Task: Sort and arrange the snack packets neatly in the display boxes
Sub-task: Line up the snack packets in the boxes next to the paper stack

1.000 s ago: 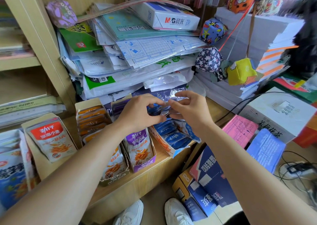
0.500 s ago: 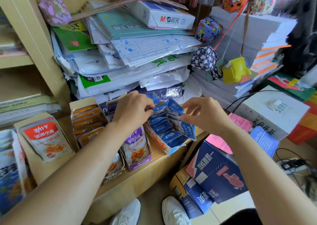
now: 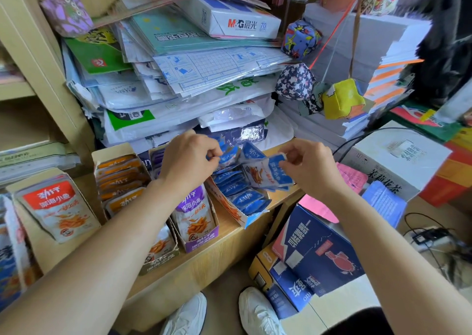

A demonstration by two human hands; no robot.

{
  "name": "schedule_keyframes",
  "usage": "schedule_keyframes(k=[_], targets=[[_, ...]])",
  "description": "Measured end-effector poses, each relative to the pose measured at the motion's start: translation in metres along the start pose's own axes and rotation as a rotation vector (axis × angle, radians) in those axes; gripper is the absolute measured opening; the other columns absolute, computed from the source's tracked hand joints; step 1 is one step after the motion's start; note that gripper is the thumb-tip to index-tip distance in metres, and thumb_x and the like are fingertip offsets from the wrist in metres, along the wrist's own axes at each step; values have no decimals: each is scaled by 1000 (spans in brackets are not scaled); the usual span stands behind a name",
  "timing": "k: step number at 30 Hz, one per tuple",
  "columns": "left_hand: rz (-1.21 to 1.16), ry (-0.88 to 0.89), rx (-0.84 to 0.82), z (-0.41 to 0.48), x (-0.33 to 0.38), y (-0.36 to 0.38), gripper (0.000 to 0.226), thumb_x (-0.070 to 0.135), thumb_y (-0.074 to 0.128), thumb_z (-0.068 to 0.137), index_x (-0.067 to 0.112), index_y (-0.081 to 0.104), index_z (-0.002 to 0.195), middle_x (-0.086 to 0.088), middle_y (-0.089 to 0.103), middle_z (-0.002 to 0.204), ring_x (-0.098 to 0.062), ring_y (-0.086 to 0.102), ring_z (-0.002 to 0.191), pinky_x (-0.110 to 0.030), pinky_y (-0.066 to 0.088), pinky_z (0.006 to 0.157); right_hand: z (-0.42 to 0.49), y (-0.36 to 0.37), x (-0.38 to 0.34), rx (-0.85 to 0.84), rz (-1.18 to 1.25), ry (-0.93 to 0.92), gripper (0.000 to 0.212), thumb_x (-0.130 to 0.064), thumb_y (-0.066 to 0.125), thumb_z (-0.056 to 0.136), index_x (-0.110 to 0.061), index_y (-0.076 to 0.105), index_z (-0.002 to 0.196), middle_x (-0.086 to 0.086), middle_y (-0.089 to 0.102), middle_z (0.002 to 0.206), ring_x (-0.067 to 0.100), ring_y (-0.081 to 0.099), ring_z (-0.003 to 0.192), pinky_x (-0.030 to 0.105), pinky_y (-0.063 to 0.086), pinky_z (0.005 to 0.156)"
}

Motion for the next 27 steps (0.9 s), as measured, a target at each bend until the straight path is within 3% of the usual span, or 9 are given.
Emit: schedule_keyframes(k=[4, 6, 8, 11, 14, 17, 23, 27], targets=[[51, -65, -60, -3, -4, -1, 5, 23, 81, 81, 28, 78, 80, 10, 72, 72, -18, 65, 78, -35, 54, 74, -7, 24, 14, -261, -54, 99, 16, -19, 81, 81, -16, 73, 94, -4, 69, 81, 12, 64, 71, 24, 48, 58], [47, -42, -45, -6, -4, 1, 7, 19, 79, 81, 27, 78, 81, 9, 70, 71, -19, 65, 77, -36, 55, 73, -10, 29, 18, -299, -111, 94, 13, -19, 80, 81, -15, 75, 93, -2, 70, 82, 14, 65, 74, 28, 53, 60], [37, -13, -21, -8, -3, 1, 9, 18, 79, 81, 26, 78, 84, 10, 69, 71, -19, 62, 76, -33, 52, 68, -10, 24, 16, -240, -133, 73, 8, -16, 77, 82, -13, 76, 90, 1, 70, 81, 20, 66, 77, 35, 56, 63], [23, 14, 29, -7, -4, -2, 12, 17, 82, 80, 25, 77, 87, 12, 66, 72, -14, 53, 76, -28, 43, 61, -11, 7, 7, -98, -119, 22, 8, -14, 74, 86, -18, 71, 79, -6, 63, 71, 8, 58, 63, 25, 43, 50], [-14, 7, 51, -8, -2, -4, 18, 16, 83, 79, 23, 71, 91, 13, 65, 74, -14, 57, 76, -32, 50, 67, -15, -14, -6, 68, -41, -90, 12, -10, 71, 86, -19, 73, 78, -9, 62, 66, 5, 55, 60, 29, 44, 51], [-110, -73, 58, -8, -8, -3, 18, 13, 81, 81, 22, 68, 89, 13, 64, 73, -10, 60, 67, -27, 50, 68, -19, -21, -22, 82, 0, -221, 16, -6, 70, 86, -16, 79, 94, -9, 65, 76, 3, 56, 69, 22, 43, 60], [-203, -210, 78, -6, -25, -3, 17, 12, 81, 82, 22, 68, 81, 16, 64, 69, 4, 60, 67, -20, 48, 62, -20, -36, -32, 139, 55, -286, 15, -2, 73, 86, -11, 79, 97, -19, 60, 81, -8, 55, 75, 6, 37, 67], [-217, -221, 79, -6, -27, -3, 16, 12, 81, 81, 23, 69, 79, 16, 65, 70, 3, 61, 66, -16, 45, 61, -20, -30, -35, 107, 58, -316, 16, -4, 73, 87, -13, 80, 98, -12, 65, 84, -3, 57, 78, 8, 40, 71]])
Point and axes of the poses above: each hand's wrist, its own z-axis towards the middle knuckle, its own y-axis out of the palm, x = y × z, the point moved 7 cm from there along z, towards the middle knuckle
